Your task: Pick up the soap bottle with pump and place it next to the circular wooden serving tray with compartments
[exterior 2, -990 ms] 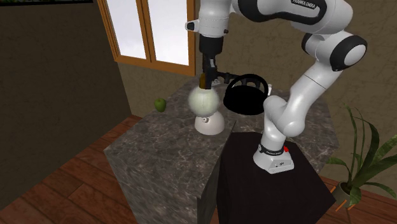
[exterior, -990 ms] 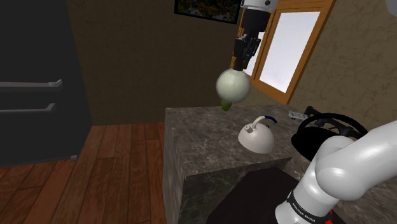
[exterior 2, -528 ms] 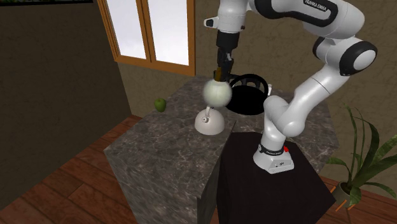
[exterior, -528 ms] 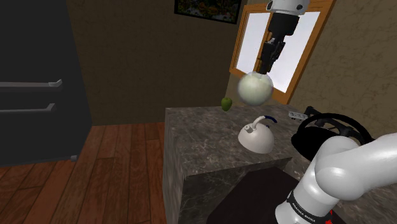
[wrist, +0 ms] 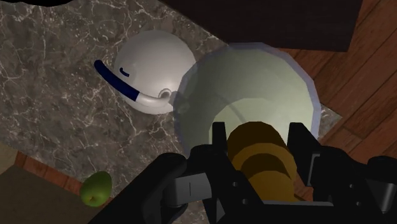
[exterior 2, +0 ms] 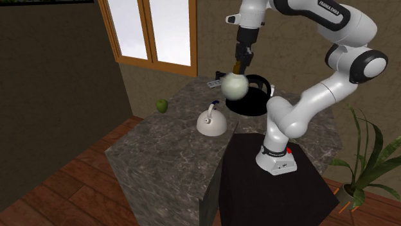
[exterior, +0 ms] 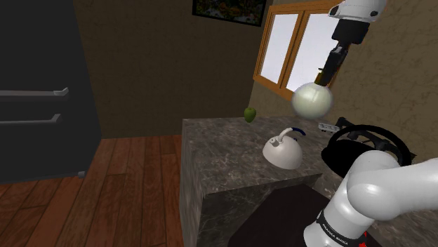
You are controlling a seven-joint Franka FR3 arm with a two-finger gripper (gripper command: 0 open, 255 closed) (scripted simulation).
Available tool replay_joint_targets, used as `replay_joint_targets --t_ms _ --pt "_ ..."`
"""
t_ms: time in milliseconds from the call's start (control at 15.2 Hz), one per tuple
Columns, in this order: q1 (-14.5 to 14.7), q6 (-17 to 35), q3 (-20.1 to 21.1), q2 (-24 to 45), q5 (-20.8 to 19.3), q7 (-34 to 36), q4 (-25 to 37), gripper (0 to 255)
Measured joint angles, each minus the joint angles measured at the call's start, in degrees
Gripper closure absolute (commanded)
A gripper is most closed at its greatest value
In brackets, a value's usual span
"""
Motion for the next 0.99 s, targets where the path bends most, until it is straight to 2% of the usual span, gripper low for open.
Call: replay_joint_targets --t_ms 330,990 --pt "-0.9 -4.0 -4.5 -6.4 -4.4 -5.1 -1.8 255" --pt "-2.0 -12.3 -13.9 -14.7 -15.7 -16.8 0.8 255"
